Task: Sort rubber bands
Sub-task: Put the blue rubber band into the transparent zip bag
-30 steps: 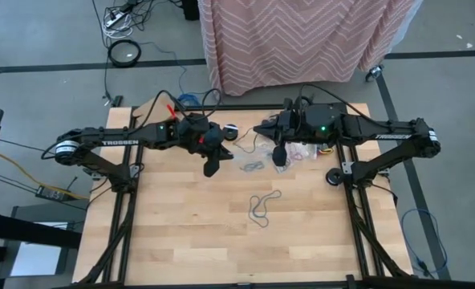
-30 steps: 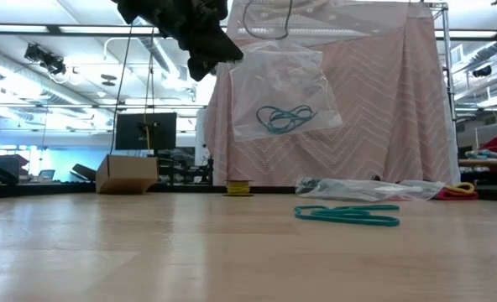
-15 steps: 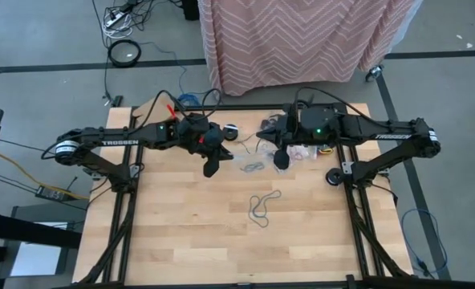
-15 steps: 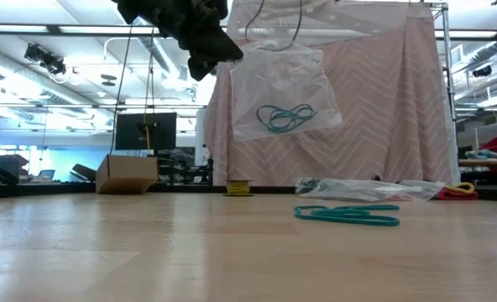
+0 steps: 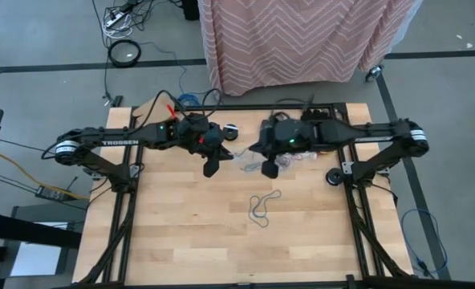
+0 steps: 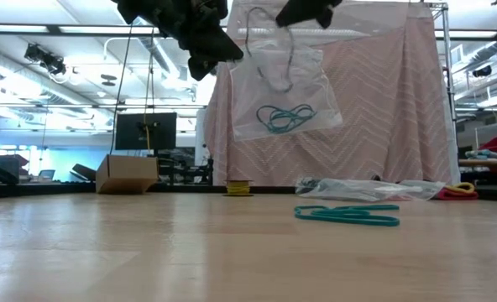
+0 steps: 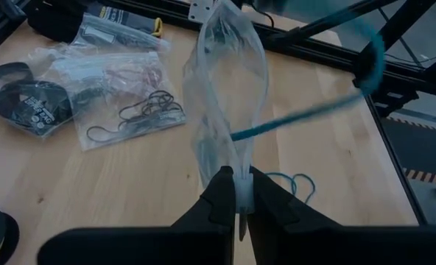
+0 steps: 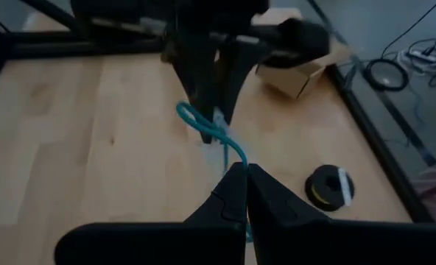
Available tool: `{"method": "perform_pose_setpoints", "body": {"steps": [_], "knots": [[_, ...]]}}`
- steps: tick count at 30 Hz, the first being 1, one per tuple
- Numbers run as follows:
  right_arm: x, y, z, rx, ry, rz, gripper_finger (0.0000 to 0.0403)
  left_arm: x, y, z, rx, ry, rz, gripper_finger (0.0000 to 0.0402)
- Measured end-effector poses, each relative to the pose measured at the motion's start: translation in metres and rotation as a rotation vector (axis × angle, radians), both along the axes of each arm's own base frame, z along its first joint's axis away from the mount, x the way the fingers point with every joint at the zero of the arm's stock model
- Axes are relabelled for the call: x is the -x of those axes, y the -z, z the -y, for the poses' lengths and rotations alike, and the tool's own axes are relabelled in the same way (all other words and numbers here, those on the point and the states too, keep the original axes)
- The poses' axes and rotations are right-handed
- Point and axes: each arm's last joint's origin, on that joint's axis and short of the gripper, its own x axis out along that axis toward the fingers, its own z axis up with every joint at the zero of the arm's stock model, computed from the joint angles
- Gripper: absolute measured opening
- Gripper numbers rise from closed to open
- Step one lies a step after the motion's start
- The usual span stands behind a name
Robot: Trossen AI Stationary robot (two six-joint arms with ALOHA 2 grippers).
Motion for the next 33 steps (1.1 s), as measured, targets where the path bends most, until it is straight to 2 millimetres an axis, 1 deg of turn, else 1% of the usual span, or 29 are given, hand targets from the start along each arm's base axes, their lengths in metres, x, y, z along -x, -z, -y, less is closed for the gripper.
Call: {"method": "perform_pose_setpoints", "body": {"steps": [4,6,8,11,14,18,21,23,25,28,31,33], "knots": [[-0.017,0.017,0.0,-0.012,0.003,-0.038,0.0,0.0,0.0,0.0,0.002,-0.001,-0.003,0.0025],[-0.021,0.022,0.0,-0.035,0.019,-0.052,0.0,0.0,0.001,0.0,0.003,-0.001,-0.008,0.0025],[-0.021,0.023,0.0,-0.043,0.025,-0.052,0.0,0.001,0.002,0.0,0.006,0.001,-0.019,0.0025],[-0.016,0.016,0.001,-0.027,0.016,-0.035,0.0003,0.004,0.005,0.001,0.003,0.016,-0.063,0.0025],[-0.002,0.004,0.004,-0.009,0.012,-0.019,0.0019,0.005,0.007,0.002,0.014,0.031,-0.09,0.0025],[0.012,-0.002,0.005,-0.048,-0.046,-0.05,0.0058,0.006,0.005,0.002,0.018,0.044,-0.072,0.0025],[0.013,-0.003,0.004,-0.071,-0.078,-0.046,0.0094,0.006,0.001,0.002,0.008,0.042,-0.047,0.0025],[0.015,0.0,0.004,-0.106,-0.057,-0.074,0.0114,0.007,-0.002,0.002,0.006,0.042,-0.05,0.0025],[0.02,0.006,0.004,-0.15,-0.02,-0.148,0.0128,0.016,-0.011,0.003,-0.031,0.033,-0.103,0.0024],[0.028,0.018,0.0,-0.161,-0.016,-0.273,0.0138,0.038,-0.039,0.002,-0.18,-0.029,-0.165,0.0022],[0.028,0.038,-0.009,-0.145,-0.065,-0.324,0.014,0.062,-0.065,-0.001,-0.286,-0.089,-0.178,0.0021],[0.025,0.057,-0.017,-0.145,-0.129,-0.338,0.0139,0.078,-0.076,-0.003,-0.316,-0.134,-0.171,0.0021]]}}
